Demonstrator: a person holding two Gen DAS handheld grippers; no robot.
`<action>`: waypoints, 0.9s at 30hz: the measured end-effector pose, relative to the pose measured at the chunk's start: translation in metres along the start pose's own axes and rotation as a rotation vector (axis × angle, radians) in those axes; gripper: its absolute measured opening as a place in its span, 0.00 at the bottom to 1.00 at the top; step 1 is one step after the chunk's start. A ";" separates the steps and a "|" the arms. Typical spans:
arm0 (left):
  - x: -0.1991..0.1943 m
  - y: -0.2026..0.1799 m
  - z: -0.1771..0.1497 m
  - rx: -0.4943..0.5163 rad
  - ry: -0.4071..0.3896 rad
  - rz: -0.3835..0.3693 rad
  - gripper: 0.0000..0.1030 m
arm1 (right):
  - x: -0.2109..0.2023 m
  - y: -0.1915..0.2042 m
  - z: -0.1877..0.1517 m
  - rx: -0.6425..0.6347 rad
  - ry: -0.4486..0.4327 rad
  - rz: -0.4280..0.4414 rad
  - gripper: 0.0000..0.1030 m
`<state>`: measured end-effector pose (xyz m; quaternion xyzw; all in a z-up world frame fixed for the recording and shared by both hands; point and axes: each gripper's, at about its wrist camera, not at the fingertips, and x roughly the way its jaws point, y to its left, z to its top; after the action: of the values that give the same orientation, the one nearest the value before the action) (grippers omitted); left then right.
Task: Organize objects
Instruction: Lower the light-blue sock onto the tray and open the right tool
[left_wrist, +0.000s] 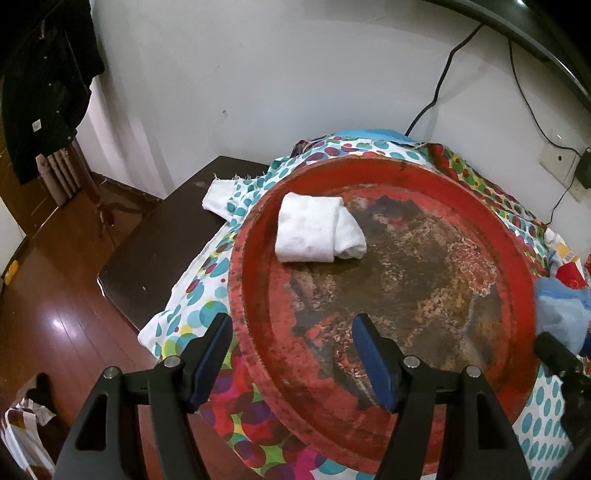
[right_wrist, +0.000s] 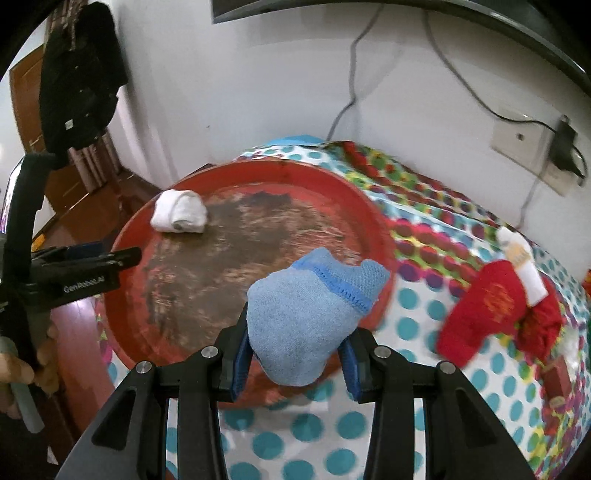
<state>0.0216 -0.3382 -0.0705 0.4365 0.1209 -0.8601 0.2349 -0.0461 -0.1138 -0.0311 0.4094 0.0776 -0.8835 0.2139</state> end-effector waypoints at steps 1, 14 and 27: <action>0.000 0.001 0.000 -0.002 0.000 0.002 0.67 | 0.003 0.004 0.001 -0.007 0.003 0.003 0.38; 0.003 0.015 0.004 -0.044 0.002 0.011 0.67 | 0.042 0.040 0.019 -0.037 0.051 0.041 0.38; 0.008 0.023 0.002 -0.061 0.018 0.008 0.67 | 0.076 0.054 0.034 -0.059 0.104 0.026 0.39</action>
<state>0.0281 -0.3613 -0.0756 0.4372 0.1473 -0.8512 0.2503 -0.0893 -0.1965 -0.0647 0.4492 0.1091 -0.8556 0.2331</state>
